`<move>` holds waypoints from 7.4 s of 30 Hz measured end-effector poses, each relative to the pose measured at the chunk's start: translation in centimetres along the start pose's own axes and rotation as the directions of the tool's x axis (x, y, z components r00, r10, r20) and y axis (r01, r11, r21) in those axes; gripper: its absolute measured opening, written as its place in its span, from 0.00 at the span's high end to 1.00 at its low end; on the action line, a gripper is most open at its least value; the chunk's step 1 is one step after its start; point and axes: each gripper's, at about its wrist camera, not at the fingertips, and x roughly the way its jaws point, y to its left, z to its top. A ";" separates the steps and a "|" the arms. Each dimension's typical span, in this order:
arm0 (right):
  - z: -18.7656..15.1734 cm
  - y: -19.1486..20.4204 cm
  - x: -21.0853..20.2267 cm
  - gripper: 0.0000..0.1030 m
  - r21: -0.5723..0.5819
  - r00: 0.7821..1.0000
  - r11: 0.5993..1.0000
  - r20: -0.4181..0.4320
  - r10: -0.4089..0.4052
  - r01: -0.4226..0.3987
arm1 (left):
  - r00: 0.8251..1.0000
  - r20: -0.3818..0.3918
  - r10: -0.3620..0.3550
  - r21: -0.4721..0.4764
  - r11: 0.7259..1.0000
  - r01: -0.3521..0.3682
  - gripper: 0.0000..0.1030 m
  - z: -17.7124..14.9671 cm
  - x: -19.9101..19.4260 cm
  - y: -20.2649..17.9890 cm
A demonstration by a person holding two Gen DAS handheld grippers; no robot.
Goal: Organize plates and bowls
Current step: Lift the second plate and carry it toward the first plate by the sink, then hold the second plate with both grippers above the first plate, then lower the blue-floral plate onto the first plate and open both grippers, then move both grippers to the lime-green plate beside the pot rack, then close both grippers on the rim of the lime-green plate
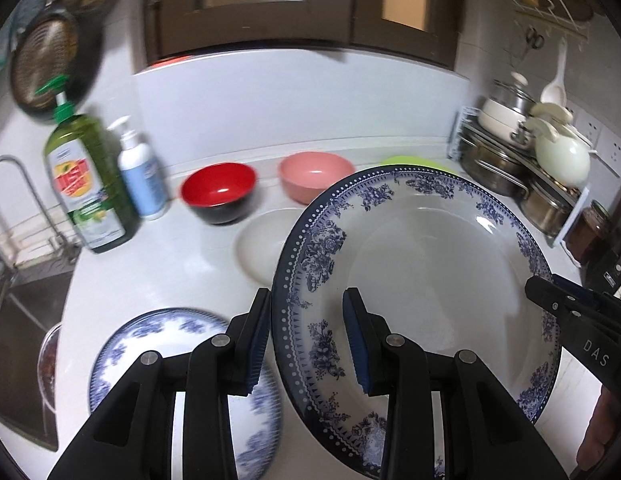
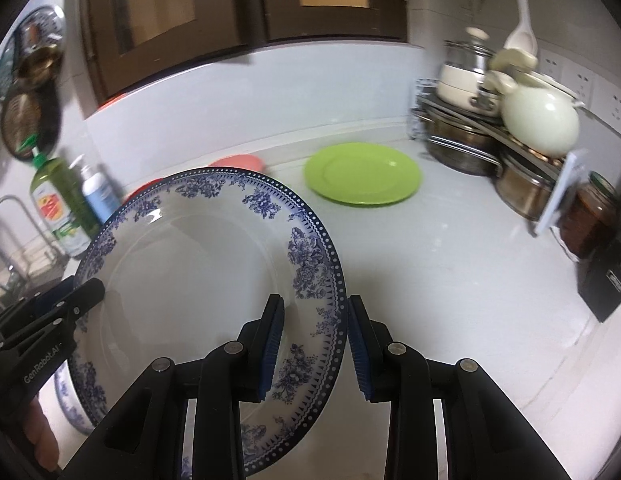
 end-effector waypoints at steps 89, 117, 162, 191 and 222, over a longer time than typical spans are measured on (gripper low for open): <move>-6.7 20.0 10.6 0.55 -0.214 0.941 0.941 -0.275 0.197 -0.260 | 0.927 -0.254 0.277 -0.236 0.911 -0.337 0.40 -9.7 1.8 19.0; 0.8 7.9 4.1 0.34 -0.127 0.985 0.977 -0.016 0.173 -0.174 | 0.971 0.079 0.226 -0.108 0.970 -0.217 0.06 0.2 -2.5 6.3; 15.1 -12.3 13.2 0.34 0.060 0.992 0.996 0.106 -0.074 0.068 | 0.993 0.122 0.004 0.082 0.997 -0.014 0.00 17.5 13.4 -14.0; 15.8 -18.9 26.4 0.35 0.154 0.987 0.976 -0.075 -0.145 0.156 | 0.993 -0.114 0.021 0.203 0.979 0.002 0.19 18.1 32.0 -20.8; 16.2 -19.0 31.0 0.61 0.143 0.976 0.987 -0.212 -0.045 0.077 | 0.949 -0.315 0.007 0.113 0.993 0.030 0.56 17.9 36.8 -20.6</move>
